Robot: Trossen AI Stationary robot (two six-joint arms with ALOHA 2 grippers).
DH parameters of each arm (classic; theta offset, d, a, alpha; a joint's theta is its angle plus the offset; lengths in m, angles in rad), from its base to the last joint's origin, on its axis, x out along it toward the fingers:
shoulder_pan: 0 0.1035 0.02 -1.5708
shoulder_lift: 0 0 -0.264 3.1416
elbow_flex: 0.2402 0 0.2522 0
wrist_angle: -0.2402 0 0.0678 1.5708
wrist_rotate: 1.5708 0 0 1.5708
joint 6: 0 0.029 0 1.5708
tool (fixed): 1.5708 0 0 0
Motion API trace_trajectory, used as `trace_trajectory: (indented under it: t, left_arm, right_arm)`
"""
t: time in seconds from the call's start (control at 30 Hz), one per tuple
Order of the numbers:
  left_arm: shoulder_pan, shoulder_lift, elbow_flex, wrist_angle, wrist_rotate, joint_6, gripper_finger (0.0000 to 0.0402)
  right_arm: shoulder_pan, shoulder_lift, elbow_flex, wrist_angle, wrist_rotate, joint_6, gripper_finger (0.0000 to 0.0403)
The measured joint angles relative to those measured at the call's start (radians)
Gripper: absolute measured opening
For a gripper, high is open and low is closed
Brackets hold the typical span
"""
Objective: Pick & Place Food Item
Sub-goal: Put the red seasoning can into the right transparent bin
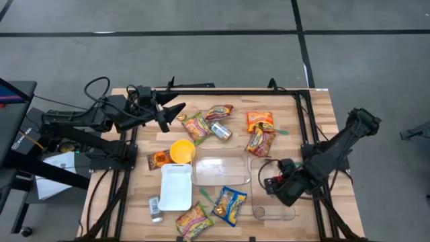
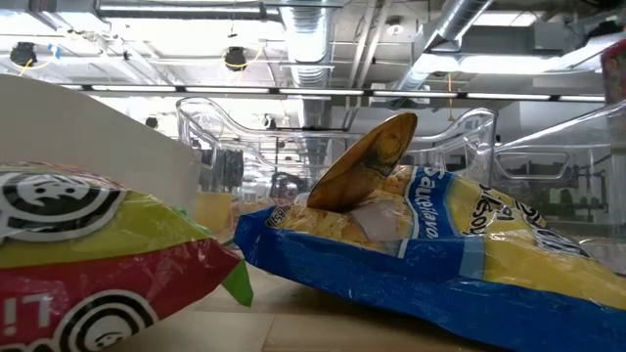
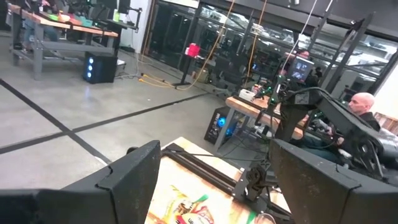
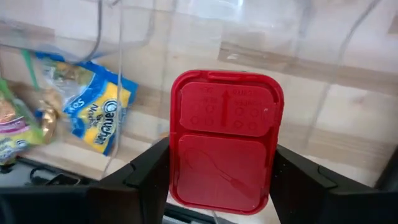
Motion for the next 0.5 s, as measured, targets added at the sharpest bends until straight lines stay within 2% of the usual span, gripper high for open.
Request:
trace_trajectory:
  t: [0.17, 0.5]
  left_arm:
    - [0.000, 0.000, 0.000, -0.001, 0.000, 0.001, 0.0297]
    - [0.000, 0.000, 0.000, -0.002, -0.001, 0.001, 0.0297]
  right_arm:
    - [0.000, 0.088, 0.000, 0.046, -0.034, -0.005, 0.0217]
    - [-0.007, 0.176, 0.001, 0.103, -0.054, 0.038, 0.0217]
